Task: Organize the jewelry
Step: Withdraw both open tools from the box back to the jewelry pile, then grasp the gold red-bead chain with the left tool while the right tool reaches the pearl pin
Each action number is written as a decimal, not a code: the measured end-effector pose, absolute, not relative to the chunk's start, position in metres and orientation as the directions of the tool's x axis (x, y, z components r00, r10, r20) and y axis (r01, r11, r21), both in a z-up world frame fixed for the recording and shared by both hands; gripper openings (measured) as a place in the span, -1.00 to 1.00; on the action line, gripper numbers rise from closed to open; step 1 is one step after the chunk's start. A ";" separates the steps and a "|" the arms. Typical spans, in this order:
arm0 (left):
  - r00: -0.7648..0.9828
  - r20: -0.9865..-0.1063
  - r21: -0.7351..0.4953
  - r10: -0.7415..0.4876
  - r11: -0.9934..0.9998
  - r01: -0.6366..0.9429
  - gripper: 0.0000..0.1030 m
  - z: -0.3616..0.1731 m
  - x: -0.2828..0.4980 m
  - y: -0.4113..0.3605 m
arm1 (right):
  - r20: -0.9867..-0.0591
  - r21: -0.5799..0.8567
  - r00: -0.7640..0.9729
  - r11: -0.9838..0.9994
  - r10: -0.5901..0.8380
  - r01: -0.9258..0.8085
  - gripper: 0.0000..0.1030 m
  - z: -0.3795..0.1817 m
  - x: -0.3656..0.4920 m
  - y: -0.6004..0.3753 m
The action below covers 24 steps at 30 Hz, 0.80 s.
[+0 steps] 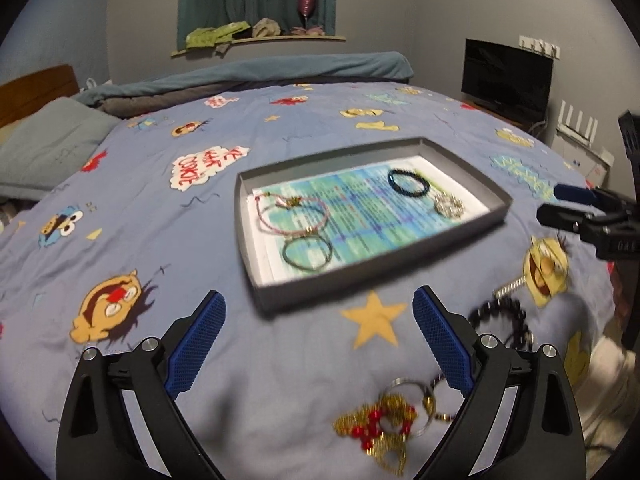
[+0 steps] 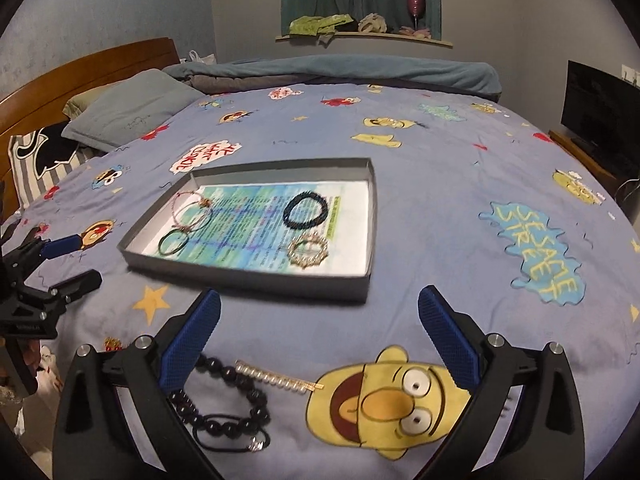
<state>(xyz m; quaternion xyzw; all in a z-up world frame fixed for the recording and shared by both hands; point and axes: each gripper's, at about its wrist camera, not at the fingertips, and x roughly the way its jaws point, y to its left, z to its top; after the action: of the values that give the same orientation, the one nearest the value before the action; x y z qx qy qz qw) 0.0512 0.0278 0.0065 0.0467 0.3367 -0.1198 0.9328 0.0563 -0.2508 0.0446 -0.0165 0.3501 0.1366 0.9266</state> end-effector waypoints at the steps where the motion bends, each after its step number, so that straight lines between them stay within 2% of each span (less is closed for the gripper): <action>1: 0.742 -0.641 0.009 -0.194 0.966 0.259 0.83 0.005 0.048 0.028 | -0.653 0.062 0.717 0.961 0.243 -0.269 0.90 0.043 0.054 -0.250; 24: 0.675 -0.696 -0.021 -0.244 0.947 0.320 0.83 -0.036 -0.008 0.028 | -0.716 0.073 0.645 0.948 0.266 -0.309 0.90 0.000 0.011 -0.257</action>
<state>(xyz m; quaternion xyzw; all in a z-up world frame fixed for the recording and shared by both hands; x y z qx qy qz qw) -0.0084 0.0278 -0.0363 0.0512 0.3725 -0.1543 0.9137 0.0110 -0.2575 -0.0005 -0.0279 0.3900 0.1585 0.9066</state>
